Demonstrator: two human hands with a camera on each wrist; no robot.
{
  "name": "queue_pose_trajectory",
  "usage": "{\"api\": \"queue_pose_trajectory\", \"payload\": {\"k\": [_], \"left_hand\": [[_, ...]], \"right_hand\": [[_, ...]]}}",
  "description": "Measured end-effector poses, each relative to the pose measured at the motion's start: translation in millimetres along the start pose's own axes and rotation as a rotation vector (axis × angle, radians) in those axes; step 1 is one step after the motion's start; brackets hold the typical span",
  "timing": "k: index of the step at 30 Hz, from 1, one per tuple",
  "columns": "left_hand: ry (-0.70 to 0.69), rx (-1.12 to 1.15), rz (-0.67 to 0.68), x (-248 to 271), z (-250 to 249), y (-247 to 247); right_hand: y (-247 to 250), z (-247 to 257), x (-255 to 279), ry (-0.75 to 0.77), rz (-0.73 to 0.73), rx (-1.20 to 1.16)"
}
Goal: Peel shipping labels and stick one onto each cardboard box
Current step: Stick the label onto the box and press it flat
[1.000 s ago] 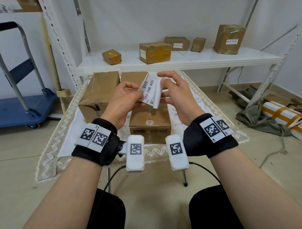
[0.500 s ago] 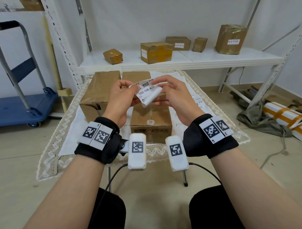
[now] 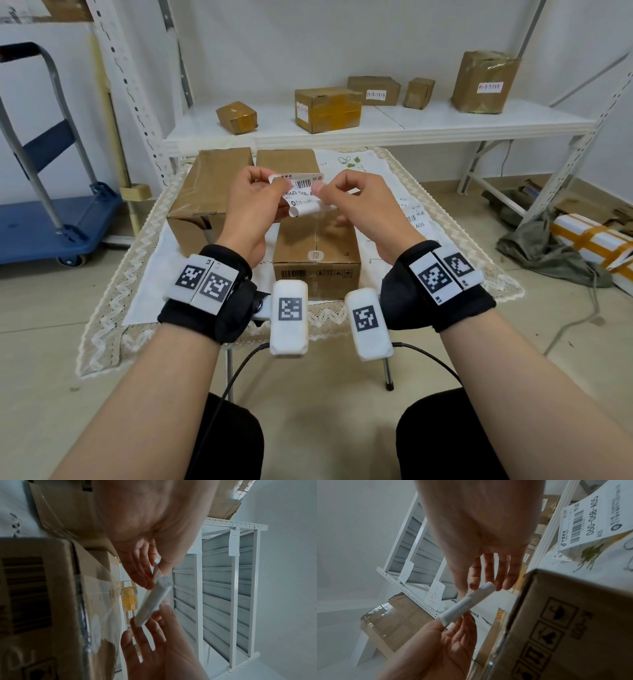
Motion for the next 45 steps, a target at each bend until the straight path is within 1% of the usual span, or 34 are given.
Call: {"api": "queue_pose_trajectory", "payload": {"k": [8, 14, 23, 26, 30, 32, 37, 41, 45], "left_hand": [[0.022, 0.019, -0.021, -0.9, 2.3, 1.2], [0.054, 0.112, -0.117, -3.8, 4.8, 9.6], [0.103, 0.119, -0.163, -6.6, 12.5, 14.9], [0.118, 0.134, -0.169, -7.5, 15.7, 15.7], [0.133, 0.136, -0.176, -10.6, 19.1, 17.7], [0.138, 0.121, -0.177, -11.1, 20.8, 18.0], [0.136, 0.134, -0.194, -11.5, 19.6, 20.3], [0.137, 0.129, -0.171, -12.3, 18.1, 22.1], [0.129, 0.122, -0.151, -10.9, 16.5, 22.0]], "right_hand": [[-4.7, 2.9, 4.6, -0.013, 0.067, 0.083], [-4.7, 5.8, 6.2, -0.032, 0.038, 0.066], [-2.9, 12.8, 7.3, 0.039, 0.011, 0.052], [-5.0, 17.9, 9.7, 0.112, 0.01, 0.121], [-14.7, 20.0, 11.0, 0.232, 0.031, 0.343], [-17.5, 21.6, 11.5, 0.297, 0.043, 0.401], [-17.3, 31.7, 15.7, 0.459, 0.02, 0.462], [-15.7, 32.1, 16.9, 0.492, 0.01, 0.462], [-18.9, 35.9, 22.0, 0.577, 0.016, 0.488]]}}
Point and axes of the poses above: each hand's wrist, its own x-axis away from the middle knuckle, its own y-axis out of the back of the hand, z = x × y, the point moved 7 cm from there along -x, towards the middle knuckle, and after that the axes turned 12 degrees about -y, right-handed, at the moved point
